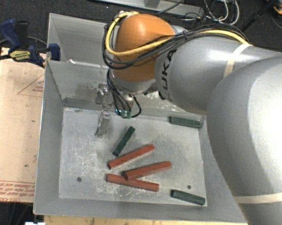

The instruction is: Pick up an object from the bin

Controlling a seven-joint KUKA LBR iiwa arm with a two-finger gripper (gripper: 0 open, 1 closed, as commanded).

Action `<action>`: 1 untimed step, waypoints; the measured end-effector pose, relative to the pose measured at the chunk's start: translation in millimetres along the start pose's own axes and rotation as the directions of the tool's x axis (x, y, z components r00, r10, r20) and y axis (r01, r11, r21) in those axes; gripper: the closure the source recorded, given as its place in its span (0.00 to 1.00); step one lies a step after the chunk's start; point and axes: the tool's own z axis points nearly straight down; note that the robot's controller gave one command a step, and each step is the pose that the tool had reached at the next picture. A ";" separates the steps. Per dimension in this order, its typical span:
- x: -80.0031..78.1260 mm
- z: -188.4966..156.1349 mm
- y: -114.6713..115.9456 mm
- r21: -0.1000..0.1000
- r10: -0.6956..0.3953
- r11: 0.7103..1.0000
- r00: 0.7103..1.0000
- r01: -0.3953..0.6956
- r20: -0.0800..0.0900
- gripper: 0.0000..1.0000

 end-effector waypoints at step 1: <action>74.8 46.0 -64.9 0.002 -0.456 0.890 0.890 0.456 0.000 0.00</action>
Offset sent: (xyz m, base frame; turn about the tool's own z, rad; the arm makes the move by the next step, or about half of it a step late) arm -0.0737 -0.0634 -0.0435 -0.4768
